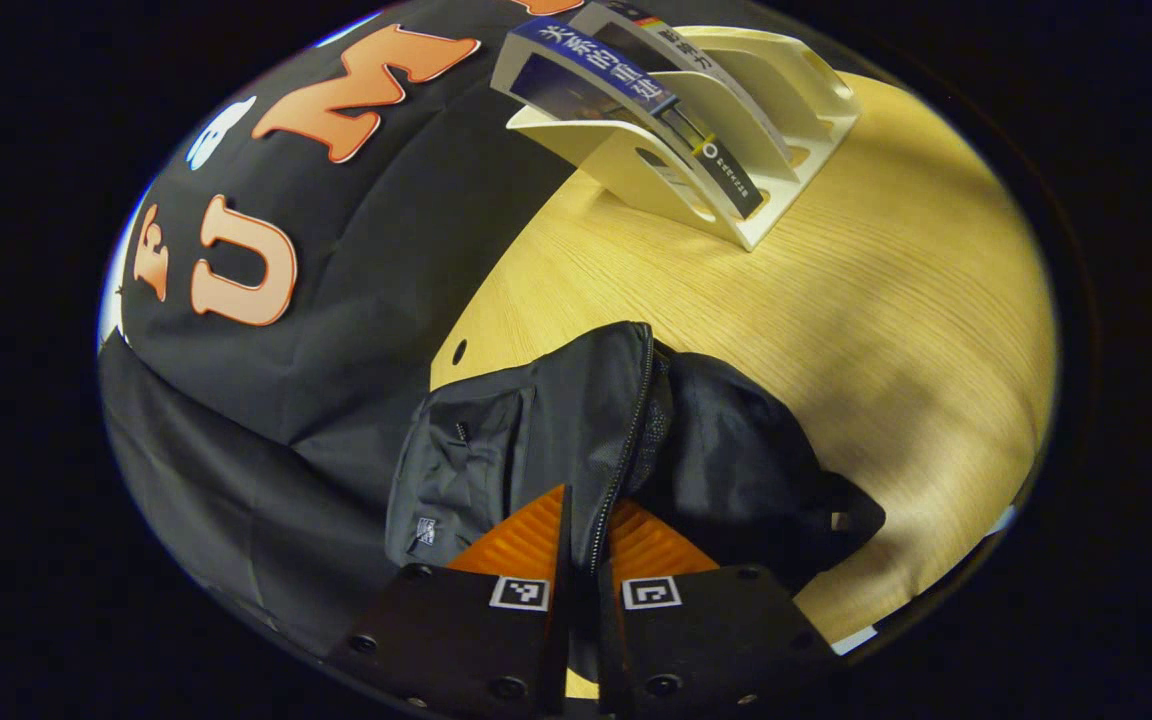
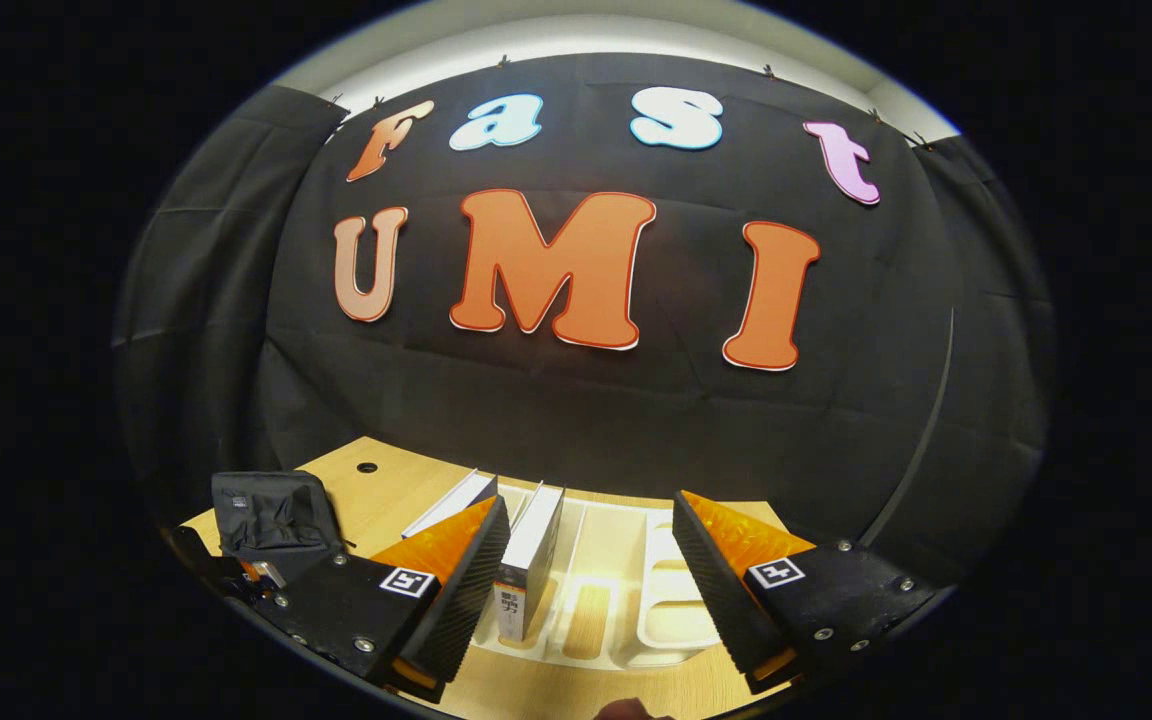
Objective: Open the schoolbag, grab two books from the bookshelf and put them into the schoolbag.
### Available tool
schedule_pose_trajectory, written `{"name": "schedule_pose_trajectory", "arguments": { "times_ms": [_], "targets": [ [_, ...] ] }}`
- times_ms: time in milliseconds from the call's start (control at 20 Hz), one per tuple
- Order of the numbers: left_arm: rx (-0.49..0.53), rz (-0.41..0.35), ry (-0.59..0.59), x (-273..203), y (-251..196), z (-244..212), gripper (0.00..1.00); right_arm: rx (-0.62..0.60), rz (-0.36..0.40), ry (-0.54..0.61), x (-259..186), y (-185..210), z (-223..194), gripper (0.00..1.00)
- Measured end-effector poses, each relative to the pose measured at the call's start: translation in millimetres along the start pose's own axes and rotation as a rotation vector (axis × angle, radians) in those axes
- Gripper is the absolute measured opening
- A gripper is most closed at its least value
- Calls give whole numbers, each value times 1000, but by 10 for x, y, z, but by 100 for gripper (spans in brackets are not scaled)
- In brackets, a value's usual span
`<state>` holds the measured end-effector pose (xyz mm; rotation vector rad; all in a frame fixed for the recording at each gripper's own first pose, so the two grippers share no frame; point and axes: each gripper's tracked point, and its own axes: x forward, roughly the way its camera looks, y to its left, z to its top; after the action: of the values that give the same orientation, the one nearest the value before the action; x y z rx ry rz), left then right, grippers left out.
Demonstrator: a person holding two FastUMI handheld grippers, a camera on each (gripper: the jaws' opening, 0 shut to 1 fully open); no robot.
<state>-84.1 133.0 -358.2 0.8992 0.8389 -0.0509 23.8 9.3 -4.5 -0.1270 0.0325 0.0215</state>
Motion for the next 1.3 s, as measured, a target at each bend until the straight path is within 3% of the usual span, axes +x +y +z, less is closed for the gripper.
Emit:
{"name": "schedule_pose_trajectory", "arguments": {
  "times_ms": [400,600,1050,1300],
  "targets": [
    [-111,-208,3,-153,423,131,9,-19,-3,66,174,244,19,98],
    [-98,-264,-42,-280,678,278,9,-6,31,105,252,432,4,98],
    [-158,-422,-89,-459,1199,378,9,-109,65,217,429,769,-113,98],
    [-169,-533,-103,-570,1450,442,12,-99,36,313,600,869,-173,99]
  ]
}}
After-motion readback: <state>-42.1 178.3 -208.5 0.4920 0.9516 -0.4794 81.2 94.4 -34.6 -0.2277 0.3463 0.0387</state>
